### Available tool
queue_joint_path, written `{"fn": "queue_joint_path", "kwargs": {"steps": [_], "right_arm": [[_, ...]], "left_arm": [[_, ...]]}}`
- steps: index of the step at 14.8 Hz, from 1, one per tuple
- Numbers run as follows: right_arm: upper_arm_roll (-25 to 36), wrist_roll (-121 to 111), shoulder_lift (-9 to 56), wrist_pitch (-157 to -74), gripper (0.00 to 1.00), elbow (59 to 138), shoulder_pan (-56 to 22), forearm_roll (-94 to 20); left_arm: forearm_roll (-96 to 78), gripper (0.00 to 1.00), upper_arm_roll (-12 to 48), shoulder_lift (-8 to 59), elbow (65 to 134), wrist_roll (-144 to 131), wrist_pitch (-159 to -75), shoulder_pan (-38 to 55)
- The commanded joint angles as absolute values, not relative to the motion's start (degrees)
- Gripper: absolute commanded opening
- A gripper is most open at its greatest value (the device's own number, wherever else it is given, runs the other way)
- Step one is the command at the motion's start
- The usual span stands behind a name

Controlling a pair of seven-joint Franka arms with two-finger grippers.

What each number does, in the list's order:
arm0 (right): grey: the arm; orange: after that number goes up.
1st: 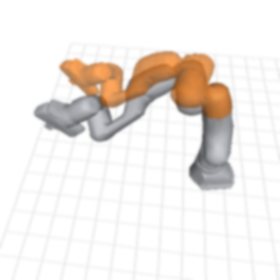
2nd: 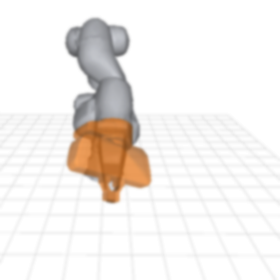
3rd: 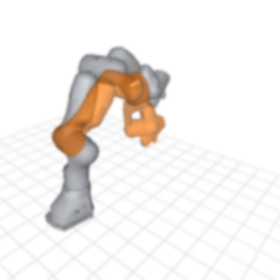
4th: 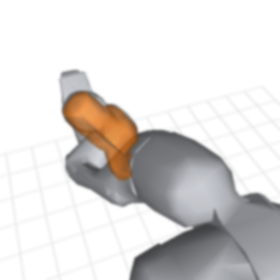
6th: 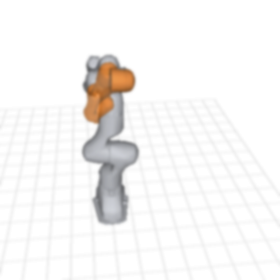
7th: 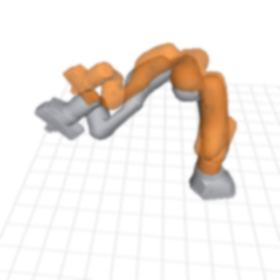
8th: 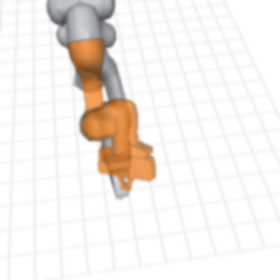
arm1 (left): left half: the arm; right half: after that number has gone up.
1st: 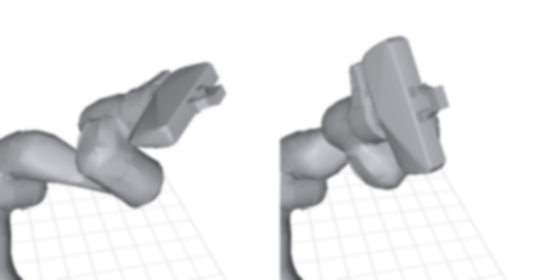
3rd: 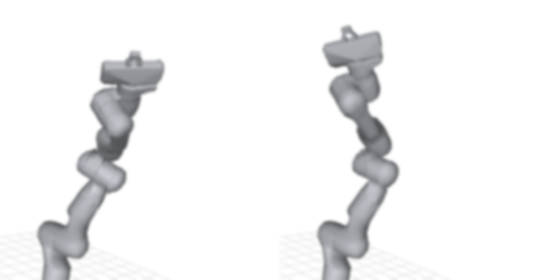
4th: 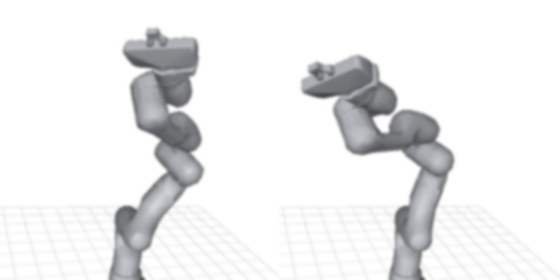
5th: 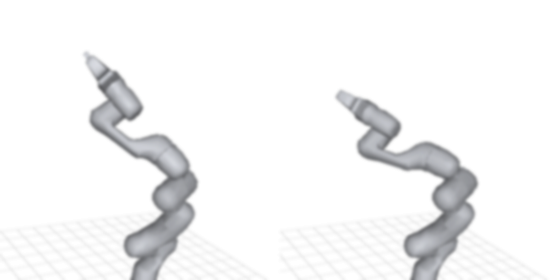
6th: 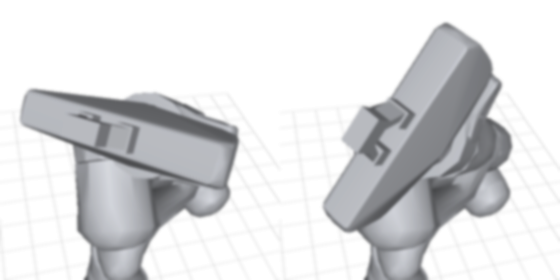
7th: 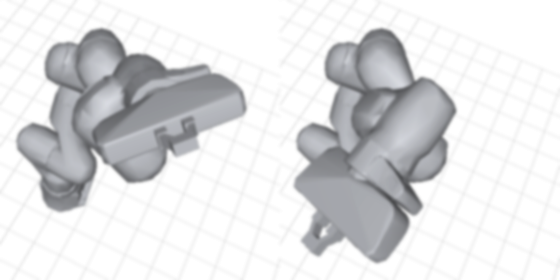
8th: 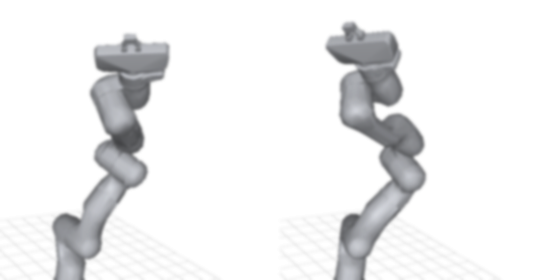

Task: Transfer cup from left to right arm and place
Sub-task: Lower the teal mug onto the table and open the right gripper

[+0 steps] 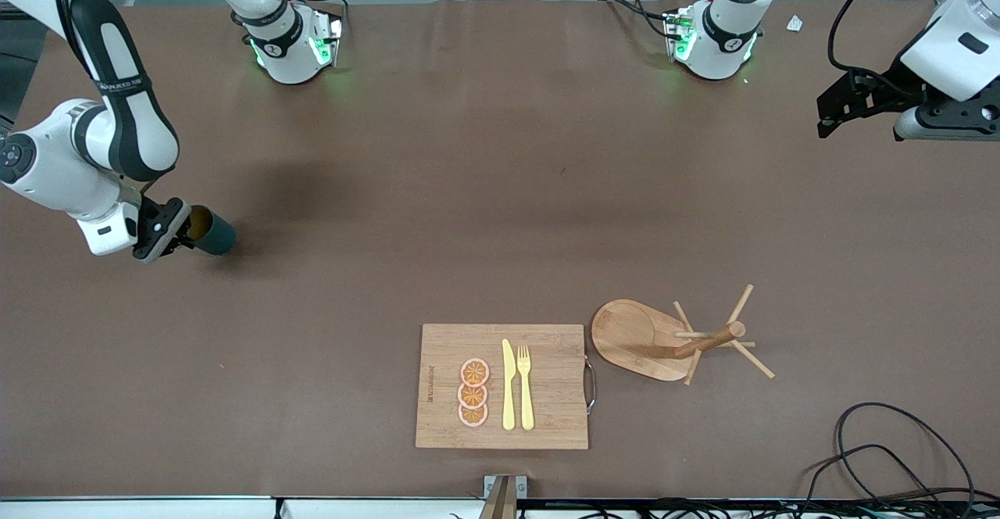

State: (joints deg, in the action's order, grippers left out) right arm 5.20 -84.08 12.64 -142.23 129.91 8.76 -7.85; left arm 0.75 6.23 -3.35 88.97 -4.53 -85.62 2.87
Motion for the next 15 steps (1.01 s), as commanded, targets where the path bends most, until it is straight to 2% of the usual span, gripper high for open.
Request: {"fn": "queue_joint_path", "kwargs": {"steps": [1, 7, 8, 9, 12, 13, 15], "right_arm": [[4.66, -83.50, 12.65, -144.92, 0.00, 131.39, 10.28, -6.94], [4.66, -83.58, 13.80, -145.46, 0.01, 131.40, 10.20, -6.77], [4.66, -84.11, 13.71, -145.46, 0.13, 131.40, 10.20, -6.25], [4.57, -84.11, 13.71, -145.46, 0.36, 131.40, 10.11, -5.46], [4.48, -84.46, 13.62, -145.11, 0.78, 131.31, 10.11, -5.19], [4.48, -84.46, 13.62, -144.59, 1.00, 131.22, 10.19, -5.19], [4.48, -84.81, 13.27, -142.75, 1.00, 130.61, 10.20, -5.19]], "left_arm": [[0.79, 1.00, 6.33, -3.34, 88.51, -3.25, -85.78, 2.46], [0.79, 1.00, 6.24, -3.34, 88.68, -3.25, -85.69, 2.46], [0.79, 1.00, 6.24, -3.34, 88.68, -3.25, -85.69, 2.46], [0.79, 1.00, 6.24, -3.34, 88.68, -3.25, -85.69, 2.46], [0.70, 1.00, 6.24, -3.34, 88.68, -3.25, -85.69, 2.46], [0.79, 1.00, 6.15, -3.34, 88.68, -3.25, -85.78, 2.46], [0.79, 1.00, 5.98, -3.43, 88.68, -3.25, -85.69, 2.37]]}}
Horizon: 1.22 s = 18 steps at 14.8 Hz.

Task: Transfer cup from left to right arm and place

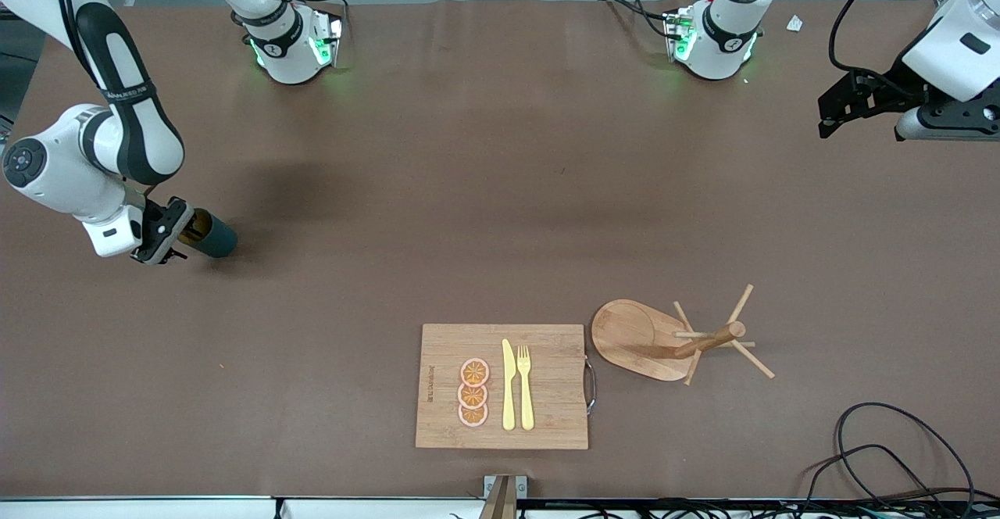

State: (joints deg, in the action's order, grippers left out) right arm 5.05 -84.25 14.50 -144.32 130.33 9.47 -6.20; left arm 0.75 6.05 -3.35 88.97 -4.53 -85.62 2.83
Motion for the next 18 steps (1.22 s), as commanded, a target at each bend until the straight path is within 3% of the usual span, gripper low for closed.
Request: {"fn": "queue_joint_path", "kwargs": {"steps": [1, 5, 14, 18], "right_arm": [[4.48, -86.03, 13.27, -141.17, 1.00, 129.47, 10.20, -5.19], [4.57, -87.11, 11.96, -133.97, 1.00, 124.74, 11.16, -5.19], [4.66, -65.17, 11.52, -106.30, 1.00, 100.04, 11.86, -5.19], [4.57, -53.99, 9.41, -100.73, 1.00, 97.65, 12.13, -5.79]], "left_arm": [[0.79, 1.00, 5.98, -3.43, 88.68, -3.25, -85.61, 2.37], [0.79, 1.00, 5.89, -3.51, 88.68, -3.16, -85.52, 2.37], [0.70, 1.00, 5.89, -3.60, 88.59, -3.16, -85.08, 2.37], [0.00, 1.00, 5.89, -3.43, 88.59, -3.25, -84.46, 2.37]]}}
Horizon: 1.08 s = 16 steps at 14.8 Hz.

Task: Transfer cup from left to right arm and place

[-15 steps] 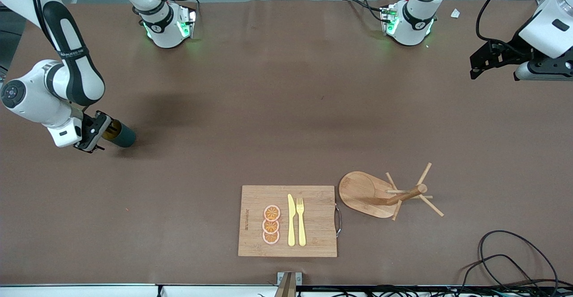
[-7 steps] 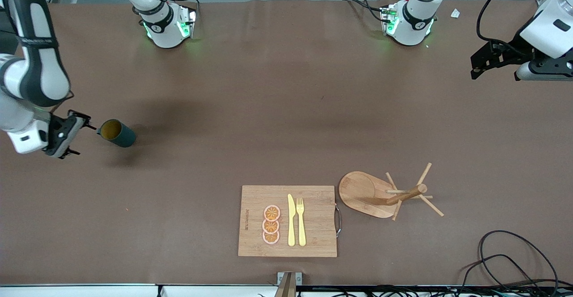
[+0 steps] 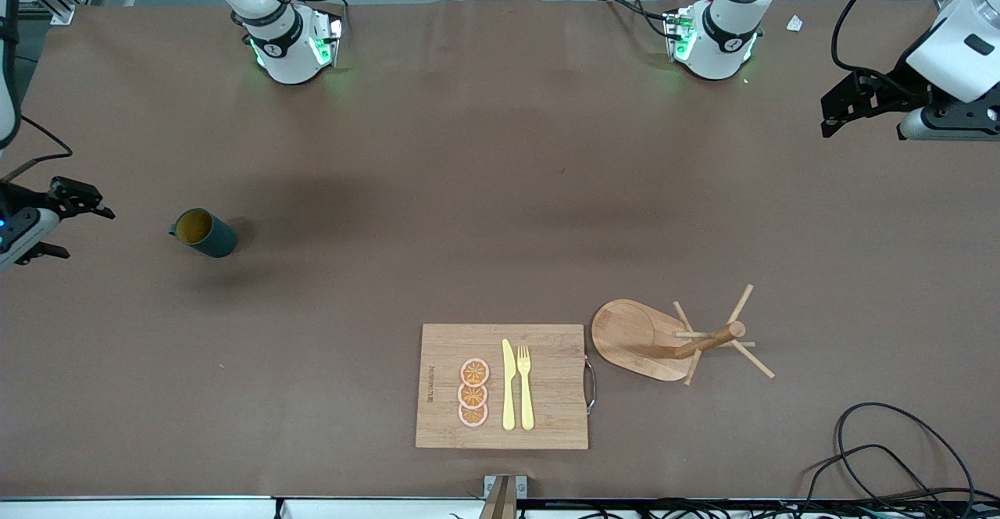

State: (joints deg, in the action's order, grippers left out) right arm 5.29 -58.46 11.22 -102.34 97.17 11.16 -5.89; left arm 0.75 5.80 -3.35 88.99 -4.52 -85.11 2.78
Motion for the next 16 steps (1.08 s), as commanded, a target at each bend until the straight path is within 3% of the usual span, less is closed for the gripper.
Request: {"fn": "queue_joint_path", "kwargs": {"steps": [1, 10, 16], "right_arm": [[4.57, -50.48, 8.45, -99.77, 1.00, 97.82, 12.13, -5.97], [1.24, -26.11, -1.22, -90.27, 1.00, 97.82, 11.16, -5.36], [-0.88, -8.74, -2.64, -87.10, 1.00, 96.60, 7.39, -5.36]], "left_arm": [[0.00, 1.00, 5.89, -3.43, 88.59, -3.25, -84.46, 2.46], [0.00, 1.00, 5.89, -4.22, 88.59, -3.16, -84.20, 2.29], [0.00, 1.00, 5.89, -4.04, 88.59, -3.25, -84.37, 1.76]]}}
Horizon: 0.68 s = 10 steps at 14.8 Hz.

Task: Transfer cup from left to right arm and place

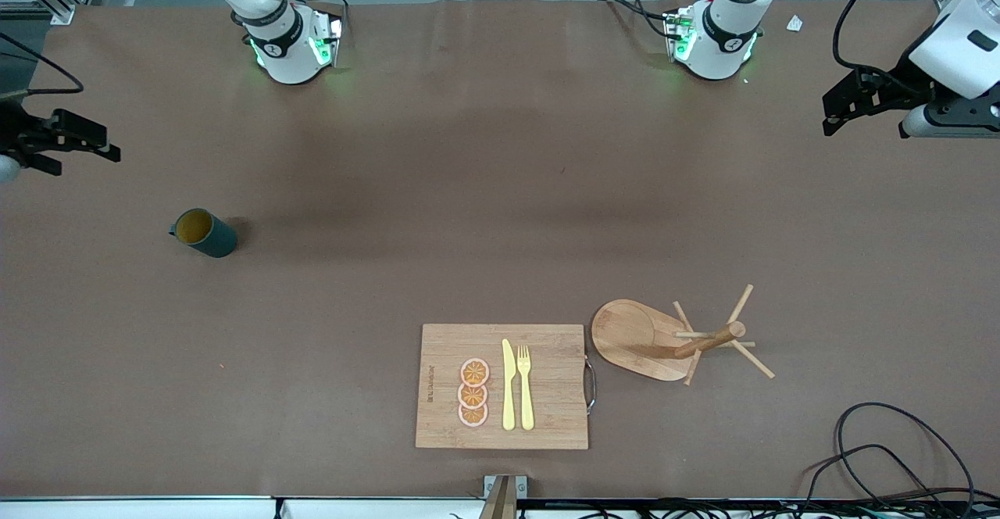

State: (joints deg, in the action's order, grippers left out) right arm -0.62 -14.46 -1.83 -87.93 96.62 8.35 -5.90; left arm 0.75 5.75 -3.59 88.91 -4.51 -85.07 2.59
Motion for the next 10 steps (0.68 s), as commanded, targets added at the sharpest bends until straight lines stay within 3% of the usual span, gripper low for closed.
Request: {"fn": "queue_joint_path", "kwargs": {"steps": [1, 10], "right_arm": [[-1.23, -5.22, -2.55, -86.23, 1.00, 95.55, 6.95, -5.36], [-1.49, -1.14, -0.88, -86.39, 1.00, 87.81, 6.42, -4.14]], "left_arm": [[0.00, 1.00, 5.89, -4.13, 88.59, -3.25, -84.37, 1.76], [0.53, 1.00, 6.24, -3.87, 87.45, -1.93, -84.29, 1.93]]}}
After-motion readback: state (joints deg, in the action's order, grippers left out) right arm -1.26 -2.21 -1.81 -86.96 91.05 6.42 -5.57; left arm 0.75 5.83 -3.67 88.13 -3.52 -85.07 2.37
